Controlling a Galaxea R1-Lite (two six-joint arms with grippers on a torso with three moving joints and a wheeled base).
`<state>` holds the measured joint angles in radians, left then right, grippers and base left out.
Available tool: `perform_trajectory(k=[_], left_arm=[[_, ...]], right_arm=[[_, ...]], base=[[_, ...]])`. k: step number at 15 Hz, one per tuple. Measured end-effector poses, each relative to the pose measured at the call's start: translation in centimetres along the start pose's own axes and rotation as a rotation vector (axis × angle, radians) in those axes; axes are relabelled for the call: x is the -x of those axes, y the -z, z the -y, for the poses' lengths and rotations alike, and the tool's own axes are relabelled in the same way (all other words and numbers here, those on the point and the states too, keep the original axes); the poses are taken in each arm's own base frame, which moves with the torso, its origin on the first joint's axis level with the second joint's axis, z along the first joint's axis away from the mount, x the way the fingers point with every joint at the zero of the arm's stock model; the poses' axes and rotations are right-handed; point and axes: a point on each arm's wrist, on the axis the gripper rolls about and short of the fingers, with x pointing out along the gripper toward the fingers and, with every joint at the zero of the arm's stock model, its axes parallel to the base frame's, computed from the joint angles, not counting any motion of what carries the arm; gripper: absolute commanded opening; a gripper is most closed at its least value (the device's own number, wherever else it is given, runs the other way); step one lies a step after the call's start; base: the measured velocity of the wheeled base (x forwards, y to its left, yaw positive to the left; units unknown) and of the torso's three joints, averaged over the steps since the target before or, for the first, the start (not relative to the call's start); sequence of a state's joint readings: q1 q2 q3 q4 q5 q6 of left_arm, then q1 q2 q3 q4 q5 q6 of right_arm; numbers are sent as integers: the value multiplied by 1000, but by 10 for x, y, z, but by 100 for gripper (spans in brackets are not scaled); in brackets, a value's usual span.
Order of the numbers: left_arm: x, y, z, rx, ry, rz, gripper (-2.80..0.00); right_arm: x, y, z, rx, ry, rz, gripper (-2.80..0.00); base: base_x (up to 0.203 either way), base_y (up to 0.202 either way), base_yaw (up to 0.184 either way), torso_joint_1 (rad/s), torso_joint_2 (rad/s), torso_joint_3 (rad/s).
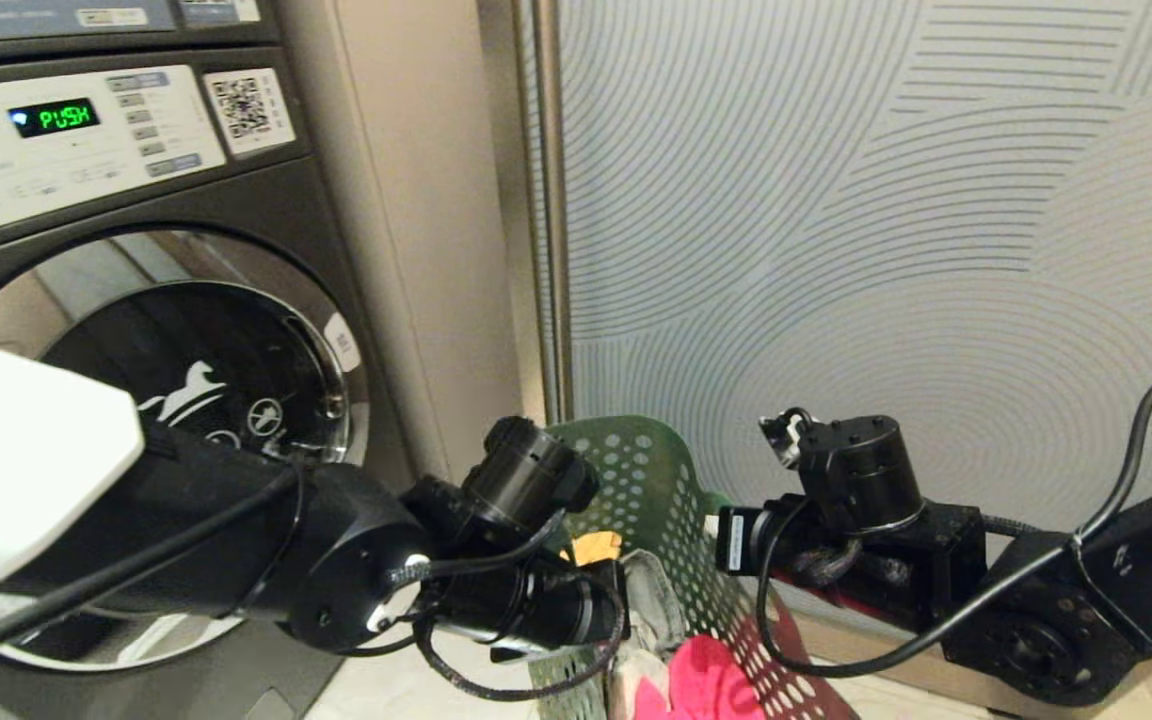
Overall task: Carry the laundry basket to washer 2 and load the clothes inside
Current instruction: Pick up the clothes basket and put it beside the washing machine
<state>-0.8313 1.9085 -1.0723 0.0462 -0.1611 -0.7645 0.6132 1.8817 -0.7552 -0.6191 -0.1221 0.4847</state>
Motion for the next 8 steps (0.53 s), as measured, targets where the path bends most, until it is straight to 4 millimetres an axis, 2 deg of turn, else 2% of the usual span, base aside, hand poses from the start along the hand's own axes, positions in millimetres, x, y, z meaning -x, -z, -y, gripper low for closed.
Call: perform_trajectory(k=[8], left_arm=[[-3, 0, 0, 1, 1, -2, -280]], right_arm=[[-4, 2, 1, 4, 4, -9, -280]], base=[[2, -8, 174, 1, 1, 1]])
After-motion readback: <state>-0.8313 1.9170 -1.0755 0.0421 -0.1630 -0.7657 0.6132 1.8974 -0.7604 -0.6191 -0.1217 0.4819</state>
